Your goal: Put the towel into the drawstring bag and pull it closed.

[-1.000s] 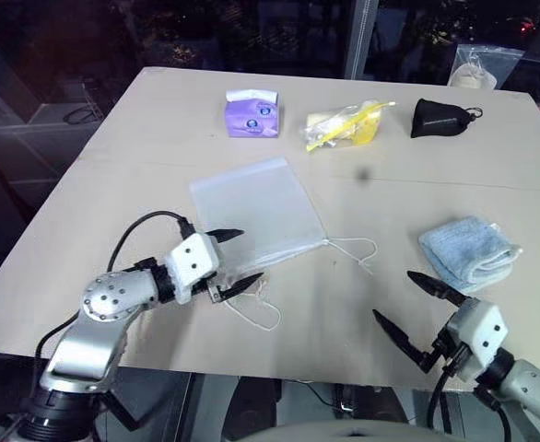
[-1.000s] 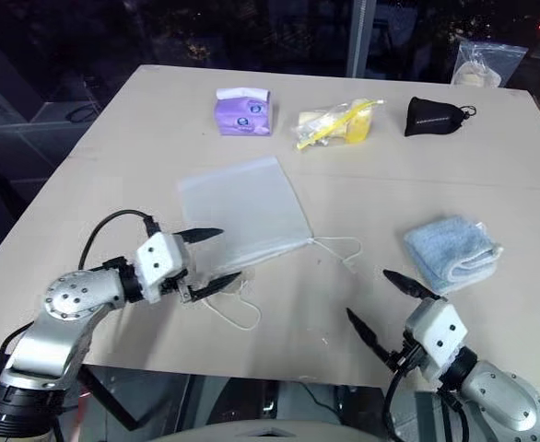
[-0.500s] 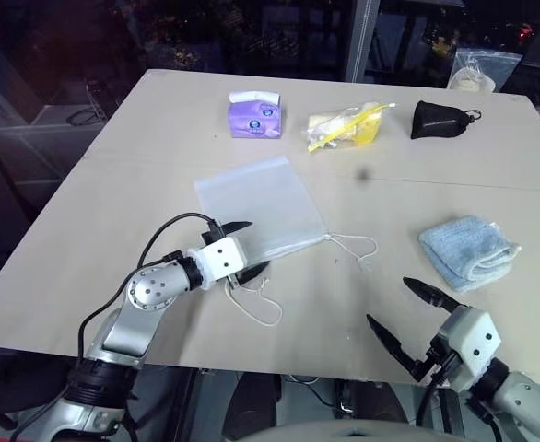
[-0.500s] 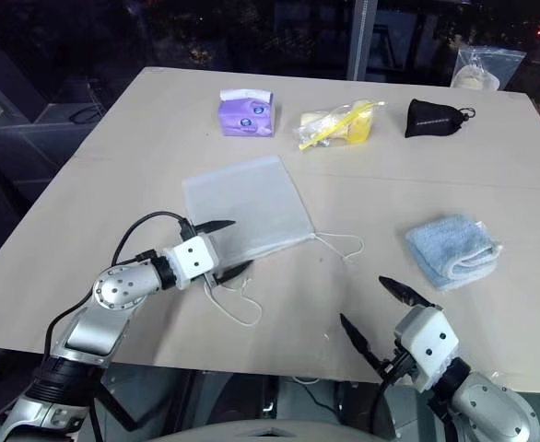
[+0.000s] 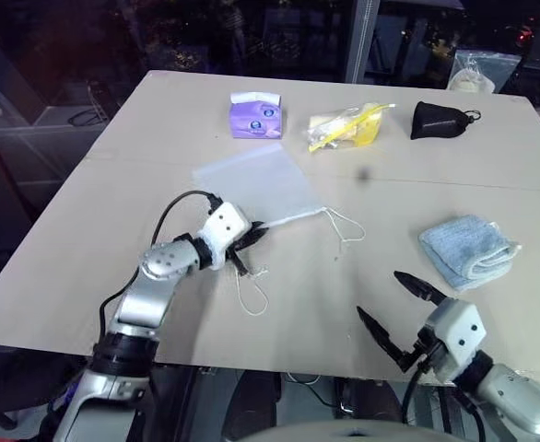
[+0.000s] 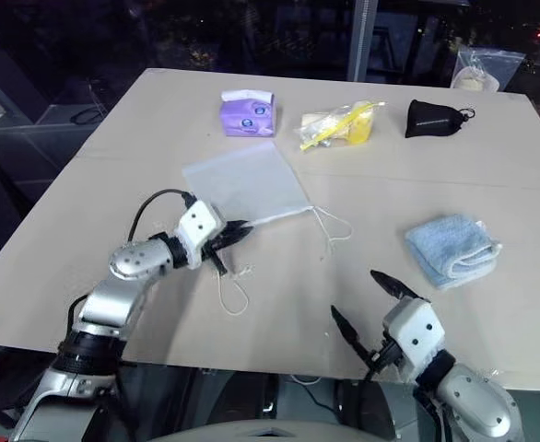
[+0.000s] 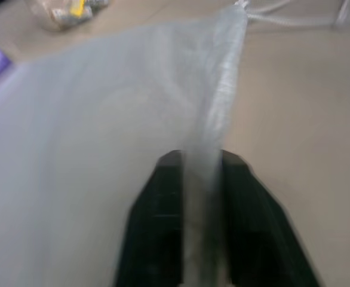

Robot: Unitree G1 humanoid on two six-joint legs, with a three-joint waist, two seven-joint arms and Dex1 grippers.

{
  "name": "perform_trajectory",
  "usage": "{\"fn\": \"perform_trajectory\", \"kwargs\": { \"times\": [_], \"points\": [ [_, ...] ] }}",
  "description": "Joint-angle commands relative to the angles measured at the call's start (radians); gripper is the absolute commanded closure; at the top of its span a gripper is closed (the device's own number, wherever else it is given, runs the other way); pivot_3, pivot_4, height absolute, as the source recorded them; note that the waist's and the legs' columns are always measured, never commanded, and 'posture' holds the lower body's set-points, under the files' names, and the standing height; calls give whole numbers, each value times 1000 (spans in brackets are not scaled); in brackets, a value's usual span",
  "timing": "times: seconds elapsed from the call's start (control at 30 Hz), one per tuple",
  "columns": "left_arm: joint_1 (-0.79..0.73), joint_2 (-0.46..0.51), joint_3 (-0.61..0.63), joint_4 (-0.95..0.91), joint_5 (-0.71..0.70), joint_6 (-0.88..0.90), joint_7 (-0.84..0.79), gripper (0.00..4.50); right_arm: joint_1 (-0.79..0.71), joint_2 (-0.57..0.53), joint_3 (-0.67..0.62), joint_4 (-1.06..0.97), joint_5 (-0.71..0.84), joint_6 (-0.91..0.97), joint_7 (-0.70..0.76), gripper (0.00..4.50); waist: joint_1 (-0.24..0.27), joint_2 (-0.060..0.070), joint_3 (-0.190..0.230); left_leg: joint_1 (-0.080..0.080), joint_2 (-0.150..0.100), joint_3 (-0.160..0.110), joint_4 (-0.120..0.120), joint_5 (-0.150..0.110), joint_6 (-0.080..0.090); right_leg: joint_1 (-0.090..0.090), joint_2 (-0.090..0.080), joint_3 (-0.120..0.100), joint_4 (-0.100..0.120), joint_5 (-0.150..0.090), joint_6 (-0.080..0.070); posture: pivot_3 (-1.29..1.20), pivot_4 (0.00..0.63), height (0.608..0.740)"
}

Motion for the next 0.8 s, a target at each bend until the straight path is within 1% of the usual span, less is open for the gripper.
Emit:
{"fn": "perform_trajectory", "kwargs": {
  "times": [0.03,0.07,0.17,0.2,0.27,0.33,0.4,0.43,0.47,0.5,0.53,0.6,0.7,0.8],
  "points": [
    [-104,27,74,-44,-229,311,-91,4457,-29,14,18,-18,10,41,-23,0,-1,0,0,0,0,-1,0,0,0,0,0,0,0,0,0,0,150,740],
    [-126,40,79,-35,-273,388,-115,4457,-39,12,20,-4,24,40,-11,0,-1,0,0,0,0,-1,1,0,0,0,0,0,0,0,0,0,150,740],
    [-176,84,88,-5,-373,543,-187,4457,-50,25,16,-3,61,52,-13,0,-4,0,0,0,-1,-1,1,0,0,0,0,0,0,0,0,0,150,740],
    [-183,100,85,4,-387,562,-208,4457,-45,28,17,-8,71,53,-14,0,-4,0,0,0,0,-1,0,0,0,0,0,0,0,0,0,0,150,740],
    [-180,119,62,14,-363,516,-227,4457,-29,22,23,-5,66,37,-5,0,-4,0,0,0,0,-2,0,0,0,0,1,0,0,0,0,0,150,740],
    [-177,119,43,39,-316,421,-232,4457,-20,13,38,6,57,11,9,0,-2,0,0,0,0,-2,-1,0,0,0,1,0,0,0,0,0,150,740],
    [-169,116,24,53,-255,299,-222,3917,-21,15,48,13,40,-22,8,0,-1,-1,0,-1,0,-2,0,0,0,0,1,0,0,0,0,0,150,740],
    [-156,118,5,58,-203,202,-216,3604,-22,16,51,15,32,-35,4,0,-1,-1,0,0,0,-2,0,0,0,0,1,0,0,0,0,0,150,740],
    [-143,116,-6,63,-159,116,-204,3202,-21,17,54,16,27,-42,1,0,-1,0,0,0,0,-2,0,0,0,0,1,0,0,0,0,0,150,740],
    [-134,112,-14,70,-123,50,-193,2655,-21,17,56,19,25,-48,-1,0,-1,-1,0,0,0,-1,0,0,0,0,1,1,0,0,0,0,150,740],
    [-122,114,-28,82,-75,-34,-176,2220,-22,17,59,23,15,-55,-5,0,0,-1,0,0,0,-1,0,0,0,0,1,1,0,0,0,0,150,740],
    [-102,113,-39,101,-26,-135,-164,1325,-26,17,64,32,2,-65,-11,0,0,-1,0,0,0,-1,1,0,0,0,1,1,0,0,0,0,150,740],
    [-68,117,-44,137,36,-265,-138,1325,-29,11,60,46,-4,-76,-7,0,-1,-1,0,0,0,-1,1,0,0,0,1,1,0,0,0,0,150,740],
    [-67,109,-45,190,102,-368,-86,1325,-35,9,53,56,-7,-81,-5,0,0,-1,0,-1,0,-1,0,0,0,0,1,1,0,0,0,0,150,740]
  ]
}}
